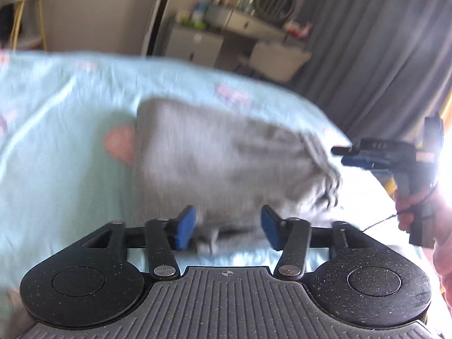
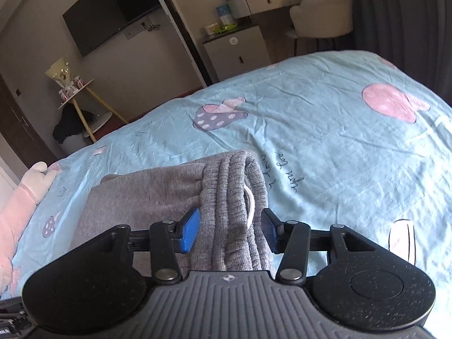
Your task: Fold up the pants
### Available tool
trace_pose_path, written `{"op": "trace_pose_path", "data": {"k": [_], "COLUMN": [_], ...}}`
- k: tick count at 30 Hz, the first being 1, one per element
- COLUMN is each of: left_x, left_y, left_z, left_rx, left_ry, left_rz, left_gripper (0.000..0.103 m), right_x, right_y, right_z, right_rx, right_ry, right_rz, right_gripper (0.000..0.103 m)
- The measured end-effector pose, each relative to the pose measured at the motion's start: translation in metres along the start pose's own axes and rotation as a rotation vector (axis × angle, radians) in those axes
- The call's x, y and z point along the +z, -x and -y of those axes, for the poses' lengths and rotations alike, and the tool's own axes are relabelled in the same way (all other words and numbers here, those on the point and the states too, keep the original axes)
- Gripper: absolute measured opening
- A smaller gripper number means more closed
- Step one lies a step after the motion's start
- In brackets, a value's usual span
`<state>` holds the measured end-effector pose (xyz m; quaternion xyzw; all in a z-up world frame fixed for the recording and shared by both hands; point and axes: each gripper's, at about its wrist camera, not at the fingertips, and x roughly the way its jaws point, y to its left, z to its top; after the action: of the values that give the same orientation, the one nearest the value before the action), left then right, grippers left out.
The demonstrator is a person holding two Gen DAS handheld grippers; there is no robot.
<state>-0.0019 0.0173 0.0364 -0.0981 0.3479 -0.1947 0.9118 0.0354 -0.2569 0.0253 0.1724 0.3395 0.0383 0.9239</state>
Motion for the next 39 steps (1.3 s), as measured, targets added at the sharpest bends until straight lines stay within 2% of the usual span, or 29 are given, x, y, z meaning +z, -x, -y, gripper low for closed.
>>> {"op": "trace_pose_path", "data": {"k": [3,4,5,7,8,9,11,13,15,17,20,24,28,30,31,32,36,38,39], "left_x": [0.018,0.022,0.024,0.023,0.018,0.011,-0.005,-0.006,-0.004,-0.007,-0.011,-0.011,-0.013,-0.014,-0.015,-0.015,-0.015,-0.014,-0.014], "left_y": [-0.003,-0.010,-0.021,-0.047,-0.059,-0.071,-0.084,-0.085,-0.087,-0.087,-0.084,-0.085,-0.084,-0.084,-0.084,-0.084,-0.084,-0.084,-0.084], "left_z": [-0.006,-0.011,-0.017,-0.029,-0.034,-0.035,-0.033,-0.031,-0.034,-0.040,-0.048,-0.061,-0.059,-0.058,-0.057,-0.058,-0.061,-0.062,-0.063], "left_rx": [0.060,0.076,0.101,0.153,0.184,0.213,0.241,0.245,0.231,0.225,0.236,0.200,0.206,0.209,0.207,0.202,0.196,0.190,0.187], "left_ry": [0.043,0.076,0.113,0.177,0.195,0.191,0.121,0.088,0.092,0.116,0.178,0.264,0.267,0.263,0.265,0.269,0.289,0.302,0.306], "left_rz": [0.046,0.049,0.040,-0.011,-0.057,-0.111,-0.182,-0.197,-0.211,-0.205,-0.203,-0.212,-0.206,-0.201,-0.199,-0.197,-0.189,-0.182,-0.178], "left_gripper": [0.070,0.073,0.072,0.069,0.062,0.062,0.062,0.062,0.062,0.068,0.080,0.082,0.084,0.085,0.086,0.086,0.087,0.087,0.087], "right_x": [-0.001,-0.004,-0.008,-0.020,-0.026,-0.034,-0.047,-0.060,-0.060,-0.052,-0.031,0.004,0.022,0.021,0.019,0.016,0.014,0.006,-0.001], "right_y": [-0.001,-0.007,-0.013,-0.026,-0.032,-0.037,-0.047,-0.058,-0.057,-0.057,-0.050,-0.064,-0.101,-0.130,-0.145,-0.152,-0.136,-0.112,-0.097], "right_z": [-0.025,-0.036,-0.047,-0.070,-0.077,-0.084,-0.086,-0.078,-0.071,-0.073,-0.079,-0.091,-0.101,-0.095,-0.086,-0.079,-0.085,-0.090,-0.092], "right_rx": [0.051,0.084,0.110,0.139,0.161,0.183,0.155,0.107,0.109,0.101,0.071,-0.015,-0.060,-0.120,-0.124,-0.114,-0.112,-0.040,0.004], "right_ry": [0.066,0.088,0.111,0.166,0.186,0.196,0.209,0.198,0.166,0.158,0.160,0.203,0.266,0.293,0.273,0.259,0.236,0.210,0.189], "right_rz": [0.010,-0.009,-0.030,-0.067,-0.091,-0.120,-0.191,-0.280,-0.295,-0.318,-0.238,-0.139,-0.122,-0.161,-0.198,-0.188,-0.163,-0.153,-0.139], "right_gripper": [0.049,0.048,0.048,0.043,0.039,0.037,0.037,0.028,0.024,0.024,0.025,0.026,0.026,0.026,0.026,0.026,0.029,0.038,0.040]}}
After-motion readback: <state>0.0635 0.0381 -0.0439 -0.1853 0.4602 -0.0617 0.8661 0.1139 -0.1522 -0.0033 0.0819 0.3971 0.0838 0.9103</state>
